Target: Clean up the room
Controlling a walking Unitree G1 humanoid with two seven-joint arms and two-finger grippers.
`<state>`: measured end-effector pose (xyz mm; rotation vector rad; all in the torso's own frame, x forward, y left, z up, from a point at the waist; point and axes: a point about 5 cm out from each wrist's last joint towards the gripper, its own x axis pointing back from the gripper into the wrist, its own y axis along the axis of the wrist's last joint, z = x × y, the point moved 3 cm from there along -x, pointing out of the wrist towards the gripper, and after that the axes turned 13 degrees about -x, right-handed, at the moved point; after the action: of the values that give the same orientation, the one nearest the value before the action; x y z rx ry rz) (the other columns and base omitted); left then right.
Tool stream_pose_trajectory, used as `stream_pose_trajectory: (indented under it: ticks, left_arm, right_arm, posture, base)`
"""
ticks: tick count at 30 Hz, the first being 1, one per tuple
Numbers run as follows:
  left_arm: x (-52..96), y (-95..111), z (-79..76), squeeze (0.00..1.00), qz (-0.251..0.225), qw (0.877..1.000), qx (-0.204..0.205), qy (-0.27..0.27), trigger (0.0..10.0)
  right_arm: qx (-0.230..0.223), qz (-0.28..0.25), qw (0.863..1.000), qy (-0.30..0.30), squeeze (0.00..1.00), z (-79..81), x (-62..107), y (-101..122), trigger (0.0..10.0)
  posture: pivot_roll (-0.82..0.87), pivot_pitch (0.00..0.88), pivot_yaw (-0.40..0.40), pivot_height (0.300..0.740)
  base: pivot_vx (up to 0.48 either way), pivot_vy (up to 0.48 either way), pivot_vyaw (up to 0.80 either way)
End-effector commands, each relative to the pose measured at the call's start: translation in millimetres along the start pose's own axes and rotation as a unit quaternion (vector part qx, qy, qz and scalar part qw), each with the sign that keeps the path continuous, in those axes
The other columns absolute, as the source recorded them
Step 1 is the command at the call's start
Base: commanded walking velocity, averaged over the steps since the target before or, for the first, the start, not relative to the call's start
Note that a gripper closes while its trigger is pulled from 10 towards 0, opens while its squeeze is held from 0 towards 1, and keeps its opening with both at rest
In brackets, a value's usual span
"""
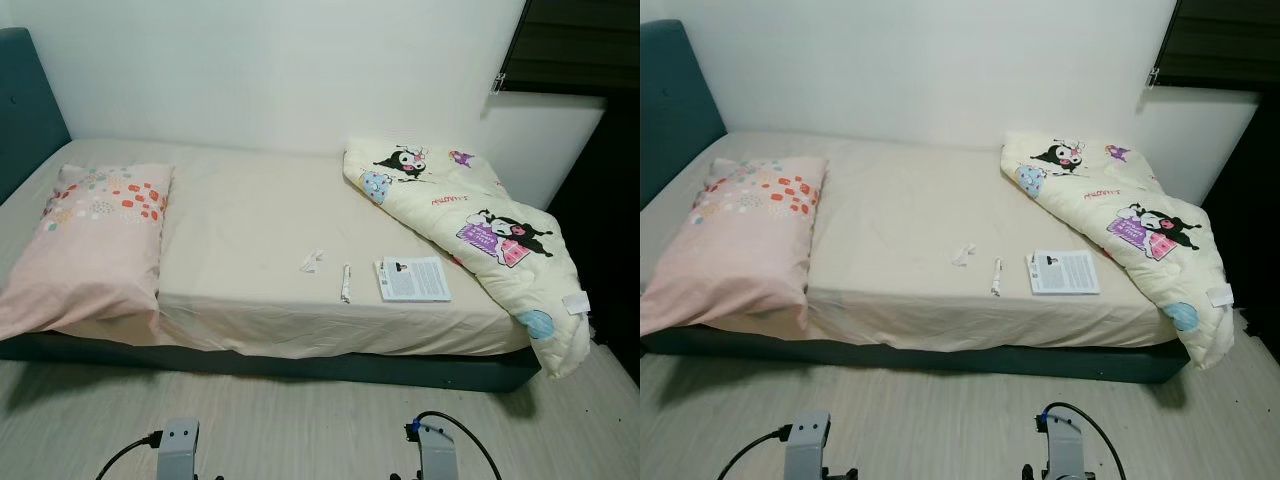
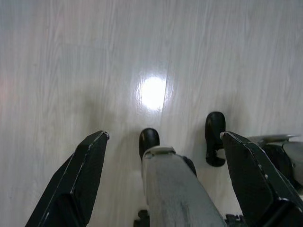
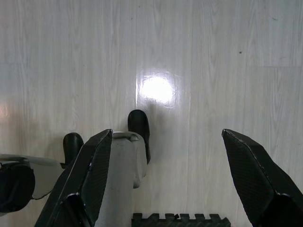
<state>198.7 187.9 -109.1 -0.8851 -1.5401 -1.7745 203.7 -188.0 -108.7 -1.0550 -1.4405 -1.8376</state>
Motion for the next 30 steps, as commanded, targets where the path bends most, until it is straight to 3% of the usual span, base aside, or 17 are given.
stream_pose_trajectory:
  ticks: [1,12,17,22,24,26,27,30]
  left_arm:
    - [1.0,-5.3,-0.9,0.0,0.005,1.0,0.009,-0.007,10.0]
    - [-0.1,7.3,-0.7,0.0,-0.027,0.999,0.022,-0.012,10.0]
    - [-1.0,17.4,2.0,0.0,-0.045,0.999,0.021,-0.011,10.0]
    - [-3.4,62.3,6.0,0.0,-0.112,0.993,0.038,-0.018,10.0]
    - [-3.4,62.3,6.0,0.0,-0.112,0.993,0.038,-0.018,10.0]
    - [-3.5,72.8,4.3,0.0,-0.128,0.991,0.037,-0.022,10.0]
    - [-3.1,91.1,0.3,0.0,-0.155,0.987,0.04,-0.026,10.0]
    - [-2.6,100.0,-2.8,0.0,-0.169,0.984,0.043,-0.029,10.0]
  right_arm:
    - [0.005,0.0,1.0,0.004,0.0,-2.7,0.7,-2.2,10.0]
    - [0.002,0.003,1.0,0.014,0.0,-2.3,1.2,-5.6,10.0]
    - [-0.005,0.001,1.0,0.011,0.0,-2.3,1.2,-6.4,10.0]
    - [-0.012,-0.003,1.0,0.01,0.0,-2.7,1.1,-4.4,10.0]
    - [-0.012,-0.003,1.0,0.01,0.0,-2.7,1.1,-4.4,10.0]
    - [-0.012,-0.005,1.0,0.013,0.0,-2.2,1.1,-3.1,10.0]
    - [0.001,-0.007,1.0,0.026,0.0,0.3,0.9,-0.1,10.0]
    - [0.011,-0.006,0.999,0.032,0.0,1.5,0.8,0.8,10.0]
  posture:
    - [-0.05,0.0,-0.059,0.74]
    - [-0.05,0.0,-0.046,0.74]
    - [-0.05,0.0,-0.045,0.74]
    - [-0.06,0.0,-0.045,0.74]
    - [-0.06,0.0,-0.045,0.74]
    - [-0.06,0.0,-0.044,0.74]
    - [-0.06,0.0,-0.044,0.74]
    - [-0.06,0.0,-0.045,0.74]
  base:
    - [0.0,0.0,0.0]
    - [0.0,0.0,0.64]
    - [0.109,0.0,0.0]
    - [0.366,0.0,0.0]
    - [0.382,0.0,0.0]
    - [0.386,0.0,0.0]
    - [0.386,0.0,0.8]
    - [0.386,0.0,0.8]
